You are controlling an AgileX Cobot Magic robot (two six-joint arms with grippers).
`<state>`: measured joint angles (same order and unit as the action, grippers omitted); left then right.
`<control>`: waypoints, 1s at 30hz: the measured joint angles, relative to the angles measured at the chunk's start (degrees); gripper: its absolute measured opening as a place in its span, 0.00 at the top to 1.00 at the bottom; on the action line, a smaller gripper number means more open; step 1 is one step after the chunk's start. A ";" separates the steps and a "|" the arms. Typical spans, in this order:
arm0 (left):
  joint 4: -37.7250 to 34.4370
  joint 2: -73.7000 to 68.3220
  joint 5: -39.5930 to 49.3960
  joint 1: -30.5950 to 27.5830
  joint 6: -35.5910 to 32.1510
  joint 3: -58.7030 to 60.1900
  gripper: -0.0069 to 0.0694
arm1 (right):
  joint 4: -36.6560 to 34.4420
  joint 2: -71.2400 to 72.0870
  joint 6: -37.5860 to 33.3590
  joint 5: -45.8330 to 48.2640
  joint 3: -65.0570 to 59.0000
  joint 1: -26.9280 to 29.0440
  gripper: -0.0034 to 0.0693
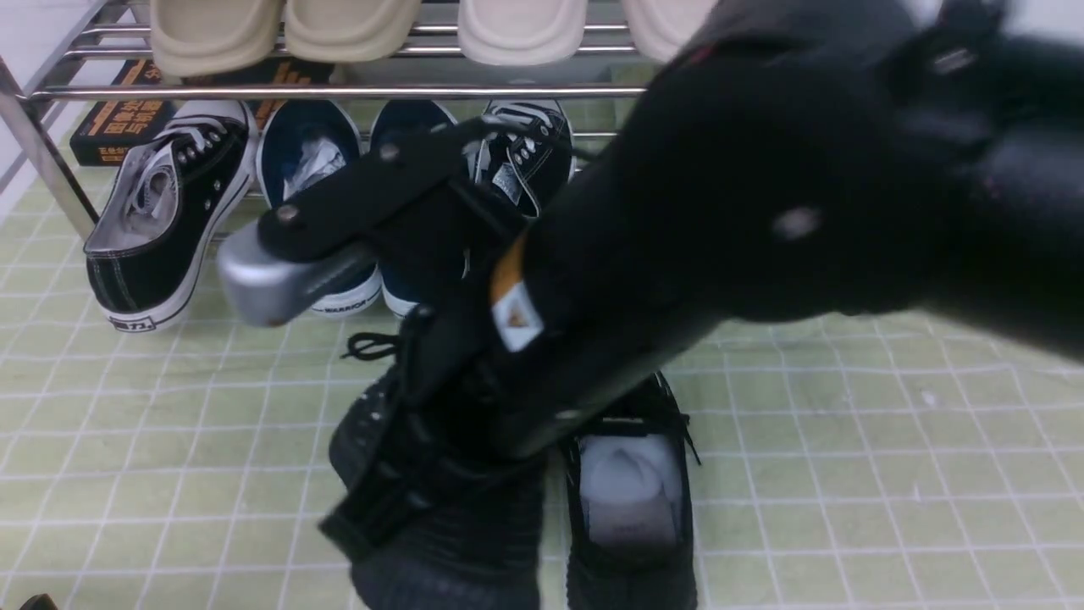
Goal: Take the shoes off the shelf with your hand from the green coffee tablecloth.
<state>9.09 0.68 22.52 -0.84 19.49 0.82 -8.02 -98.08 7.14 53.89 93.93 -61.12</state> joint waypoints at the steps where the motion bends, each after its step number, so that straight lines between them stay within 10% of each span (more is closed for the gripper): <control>1: 0.00 0.00 0.00 0.00 0.00 0.00 0.59 | 0.54 -1.01 0.38 -0.88 0.00 0.00 0.93; 30: 0.00 0.00 0.00 0.00 0.00 0.00 0.59 | 22.47 -13.43 30.60 -1.90 0.00 -0.11 0.93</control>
<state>9.09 0.68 22.52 -0.84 19.49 0.82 14.45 -111.51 37.74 51.99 93.93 -61.23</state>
